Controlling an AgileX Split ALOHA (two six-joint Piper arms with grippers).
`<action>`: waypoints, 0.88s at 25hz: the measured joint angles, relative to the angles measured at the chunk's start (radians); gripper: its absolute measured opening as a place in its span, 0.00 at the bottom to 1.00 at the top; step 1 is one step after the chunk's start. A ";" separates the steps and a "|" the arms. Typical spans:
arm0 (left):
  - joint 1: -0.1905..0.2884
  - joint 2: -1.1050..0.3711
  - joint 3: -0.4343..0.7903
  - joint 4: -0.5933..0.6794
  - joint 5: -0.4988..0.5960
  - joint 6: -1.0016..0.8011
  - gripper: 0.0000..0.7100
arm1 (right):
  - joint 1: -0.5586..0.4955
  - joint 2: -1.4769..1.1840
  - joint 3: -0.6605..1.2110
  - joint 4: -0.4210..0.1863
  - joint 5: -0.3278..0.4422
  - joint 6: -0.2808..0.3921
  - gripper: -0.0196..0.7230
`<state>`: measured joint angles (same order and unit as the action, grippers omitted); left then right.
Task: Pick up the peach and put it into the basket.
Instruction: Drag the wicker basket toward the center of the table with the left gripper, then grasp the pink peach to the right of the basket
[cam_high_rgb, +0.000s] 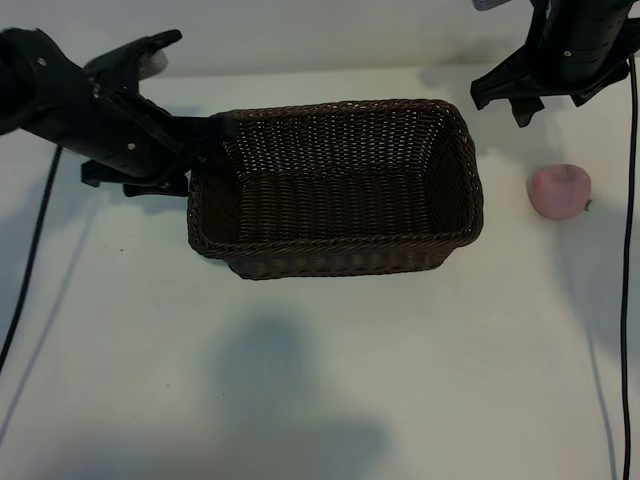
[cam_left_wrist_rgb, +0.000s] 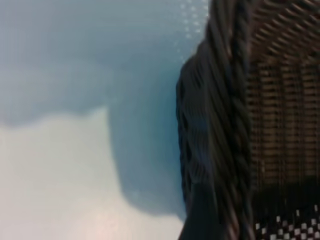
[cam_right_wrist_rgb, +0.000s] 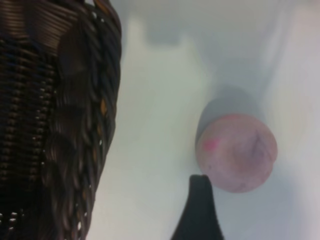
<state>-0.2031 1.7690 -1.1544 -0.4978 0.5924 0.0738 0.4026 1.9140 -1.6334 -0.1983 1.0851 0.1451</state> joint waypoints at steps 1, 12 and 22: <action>0.001 -0.012 0.000 0.004 0.011 0.000 0.77 | 0.000 0.000 0.000 0.000 0.000 0.000 0.78; 0.001 -0.131 -0.041 0.103 0.086 -0.053 0.77 | 0.000 0.000 0.000 0.000 0.005 0.000 0.78; 0.001 -0.149 -0.064 0.108 0.122 -0.055 0.77 | 0.000 0.000 0.000 0.023 0.005 0.001 0.78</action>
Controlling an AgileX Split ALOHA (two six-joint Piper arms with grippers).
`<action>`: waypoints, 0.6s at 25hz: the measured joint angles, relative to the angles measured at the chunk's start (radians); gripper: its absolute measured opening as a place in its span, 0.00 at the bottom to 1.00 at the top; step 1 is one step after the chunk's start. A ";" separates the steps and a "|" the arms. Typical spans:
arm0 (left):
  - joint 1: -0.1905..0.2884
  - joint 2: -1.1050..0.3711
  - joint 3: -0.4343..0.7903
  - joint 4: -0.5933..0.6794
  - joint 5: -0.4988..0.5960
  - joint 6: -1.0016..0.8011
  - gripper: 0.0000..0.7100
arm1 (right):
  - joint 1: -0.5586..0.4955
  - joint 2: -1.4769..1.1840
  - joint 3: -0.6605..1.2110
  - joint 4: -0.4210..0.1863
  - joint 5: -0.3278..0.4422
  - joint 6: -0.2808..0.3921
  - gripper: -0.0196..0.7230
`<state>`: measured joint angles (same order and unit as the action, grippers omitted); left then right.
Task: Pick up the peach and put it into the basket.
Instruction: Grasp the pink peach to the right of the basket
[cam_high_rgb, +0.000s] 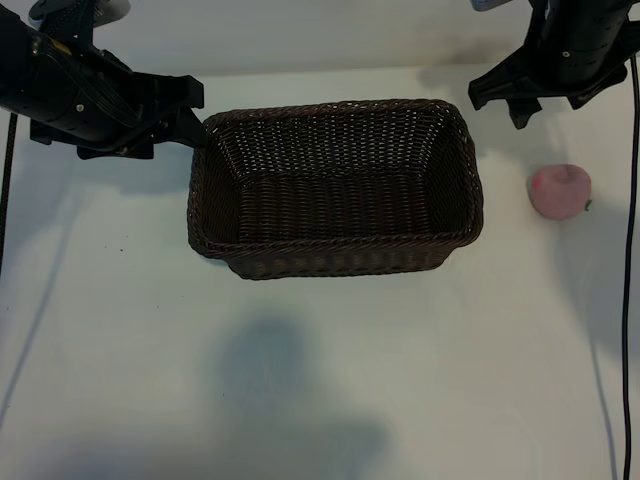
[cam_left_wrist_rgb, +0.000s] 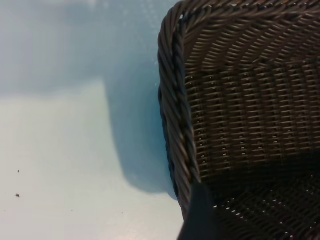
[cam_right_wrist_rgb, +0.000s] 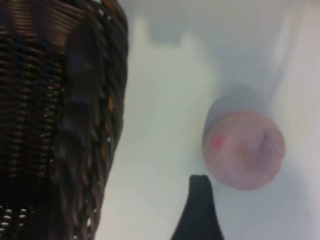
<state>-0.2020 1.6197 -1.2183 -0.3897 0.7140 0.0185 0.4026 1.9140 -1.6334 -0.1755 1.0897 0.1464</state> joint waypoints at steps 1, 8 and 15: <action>0.000 0.000 -0.001 0.000 0.001 0.000 0.77 | 0.000 0.000 0.000 0.002 0.000 0.000 0.78; 0.000 0.000 -0.001 0.001 0.002 0.000 0.77 | 0.000 0.000 0.000 0.035 0.003 0.013 0.78; 0.000 0.000 -0.035 0.001 0.029 0.000 0.77 | -0.035 0.000 0.000 0.057 0.009 0.025 0.78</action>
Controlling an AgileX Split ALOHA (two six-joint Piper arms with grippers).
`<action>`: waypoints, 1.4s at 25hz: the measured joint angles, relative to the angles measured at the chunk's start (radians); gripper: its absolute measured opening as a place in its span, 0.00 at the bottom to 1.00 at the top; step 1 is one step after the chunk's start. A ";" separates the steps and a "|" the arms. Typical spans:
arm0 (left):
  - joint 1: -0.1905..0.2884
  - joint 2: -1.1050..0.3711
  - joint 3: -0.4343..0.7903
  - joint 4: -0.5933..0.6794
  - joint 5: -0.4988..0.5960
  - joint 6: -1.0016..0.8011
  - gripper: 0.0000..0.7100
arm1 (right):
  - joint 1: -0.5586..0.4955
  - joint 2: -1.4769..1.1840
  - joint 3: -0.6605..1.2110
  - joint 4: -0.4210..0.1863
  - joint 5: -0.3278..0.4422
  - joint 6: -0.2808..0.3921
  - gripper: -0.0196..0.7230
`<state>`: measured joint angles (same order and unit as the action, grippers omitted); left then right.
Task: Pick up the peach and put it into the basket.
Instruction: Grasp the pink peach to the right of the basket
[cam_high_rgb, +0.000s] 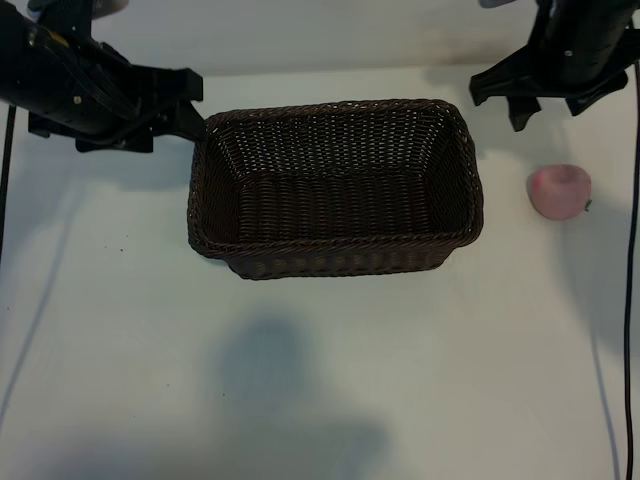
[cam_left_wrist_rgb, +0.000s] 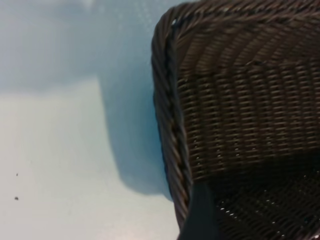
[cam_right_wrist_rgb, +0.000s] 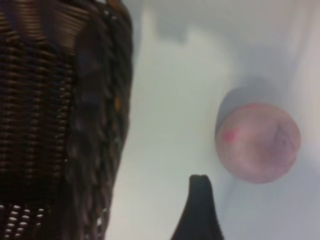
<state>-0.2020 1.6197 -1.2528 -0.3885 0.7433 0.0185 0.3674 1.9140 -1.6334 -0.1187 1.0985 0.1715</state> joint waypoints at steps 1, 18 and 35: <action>0.000 0.000 -0.008 0.001 0.003 0.000 0.77 | -0.012 0.000 0.000 0.003 0.003 0.000 0.78; 0.000 0.000 -0.021 0.003 -0.004 0.002 0.77 | -0.111 0.001 0.292 0.034 -0.326 0.022 0.78; 0.000 0.000 -0.021 0.009 -0.005 0.002 0.77 | -0.112 0.109 0.349 0.036 -0.455 0.025 0.40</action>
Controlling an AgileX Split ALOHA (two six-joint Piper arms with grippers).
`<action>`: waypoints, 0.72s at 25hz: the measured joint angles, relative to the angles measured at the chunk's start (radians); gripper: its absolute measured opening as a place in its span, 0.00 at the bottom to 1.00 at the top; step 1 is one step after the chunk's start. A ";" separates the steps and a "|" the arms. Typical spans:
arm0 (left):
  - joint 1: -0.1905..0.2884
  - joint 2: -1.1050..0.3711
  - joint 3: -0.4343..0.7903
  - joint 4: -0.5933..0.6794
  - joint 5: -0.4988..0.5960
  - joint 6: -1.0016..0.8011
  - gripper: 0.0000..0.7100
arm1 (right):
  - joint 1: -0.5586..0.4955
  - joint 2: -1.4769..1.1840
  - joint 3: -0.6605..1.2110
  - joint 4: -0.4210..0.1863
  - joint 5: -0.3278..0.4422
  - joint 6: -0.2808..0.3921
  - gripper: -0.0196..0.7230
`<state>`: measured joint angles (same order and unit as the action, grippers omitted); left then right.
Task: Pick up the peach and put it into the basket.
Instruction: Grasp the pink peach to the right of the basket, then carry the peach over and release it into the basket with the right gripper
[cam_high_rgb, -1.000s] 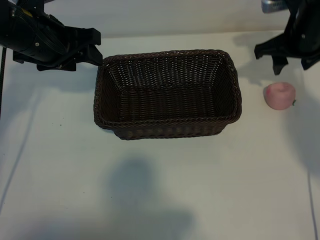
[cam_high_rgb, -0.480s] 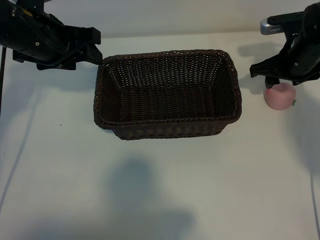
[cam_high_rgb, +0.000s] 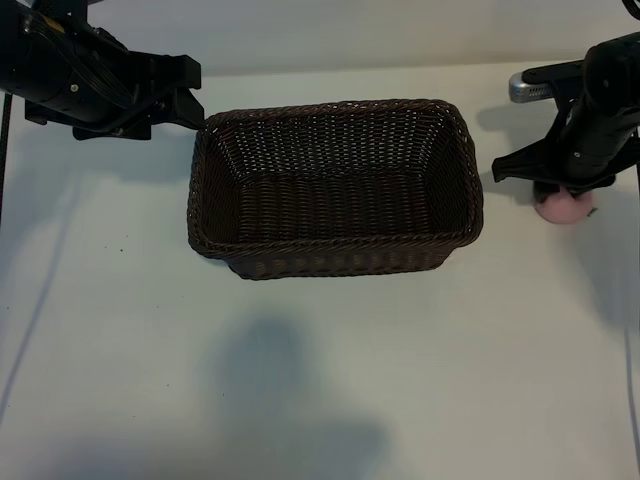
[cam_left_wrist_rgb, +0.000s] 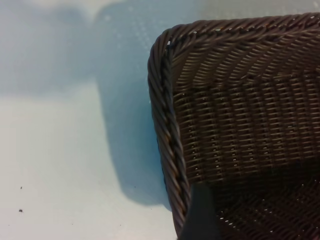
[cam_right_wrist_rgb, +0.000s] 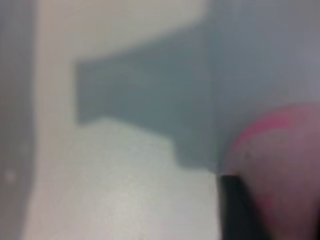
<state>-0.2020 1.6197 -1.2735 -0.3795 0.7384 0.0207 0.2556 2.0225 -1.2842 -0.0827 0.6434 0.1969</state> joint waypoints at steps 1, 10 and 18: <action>0.000 0.000 0.000 0.000 -0.001 0.000 0.77 | 0.000 0.000 0.000 0.000 0.000 0.000 0.28; 0.000 0.000 0.000 0.001 -0.003 -0.001 0.77 | 0.000 -0.029 -0.003 -0.011 0.041 0.000 0.08; 0.000 0.000 0.000 0.001 -0.006 -0.001 0.77 | -0.004 -0.179 -0.141 -0.014 0.268 -0.008 0.08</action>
<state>-0.2020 1.6197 -1.2735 -0.3785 0.7320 0.0202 0.2521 1.8437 -1.4254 -0.0962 0.9115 0.1886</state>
